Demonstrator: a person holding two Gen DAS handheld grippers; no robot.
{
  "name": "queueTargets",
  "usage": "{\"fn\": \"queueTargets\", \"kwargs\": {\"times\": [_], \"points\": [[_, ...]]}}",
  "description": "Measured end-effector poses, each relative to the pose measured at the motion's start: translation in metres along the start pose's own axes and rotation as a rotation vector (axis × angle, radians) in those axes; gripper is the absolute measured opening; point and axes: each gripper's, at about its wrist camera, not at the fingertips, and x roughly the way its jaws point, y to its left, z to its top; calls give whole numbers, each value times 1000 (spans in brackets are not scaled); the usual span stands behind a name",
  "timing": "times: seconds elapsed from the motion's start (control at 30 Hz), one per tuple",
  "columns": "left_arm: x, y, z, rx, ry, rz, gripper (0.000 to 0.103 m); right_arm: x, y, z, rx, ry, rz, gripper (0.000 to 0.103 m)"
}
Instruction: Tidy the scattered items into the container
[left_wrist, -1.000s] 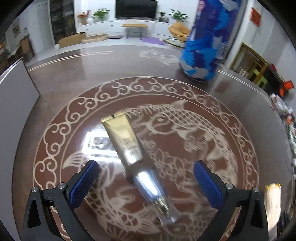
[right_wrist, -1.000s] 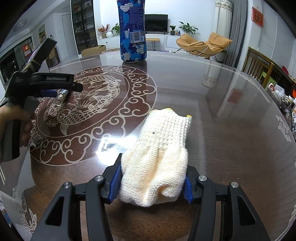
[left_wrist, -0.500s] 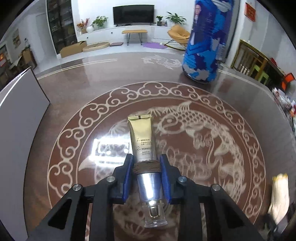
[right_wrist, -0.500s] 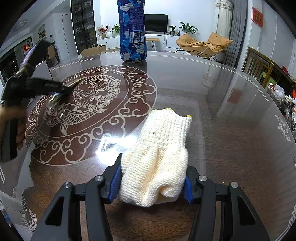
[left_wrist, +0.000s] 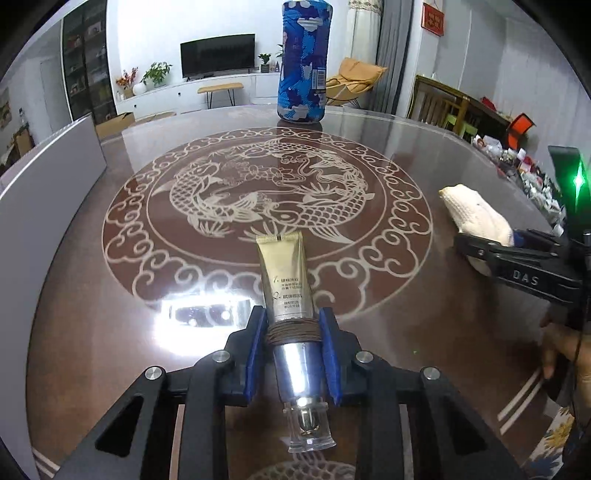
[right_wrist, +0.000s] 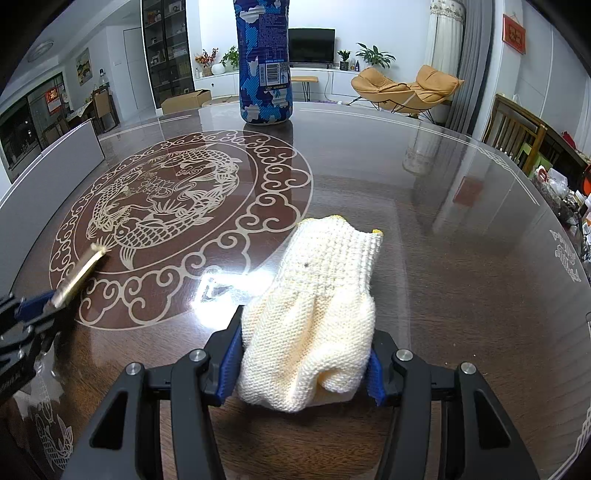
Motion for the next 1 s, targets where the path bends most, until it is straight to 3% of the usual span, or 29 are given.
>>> {"fn": "queueTargets", "kwargs": {"times": [0.17,0.23,0.27,0.3,0.33,0.47,0.63,1.0], "points": [[3,1,3,-8,1,-10,31,0,2,-1,-9,-1,13,58],[7,-5,8,20,7,-12,41,-2,2,-1,-9,-11,27,59],[9,-10,8,49,14,-10,54,-3,1,-3,4,-10,33,62],[11,-15,7,71,28,9,77,-4,0,-6,23,-3,43,74],[13,-18,7,76,45,33,87,-7,-1,-10,34,-1,48,86],[15,-8,10,25,78,58,102,-14,5,-23,12,24,13,91],[14,-8,12,25,87,61,103,-15,8,-30,6,48,-14,103],[15,-8,12,24,87,62,103,-15,2,-33,37,51,-32,103]]}}
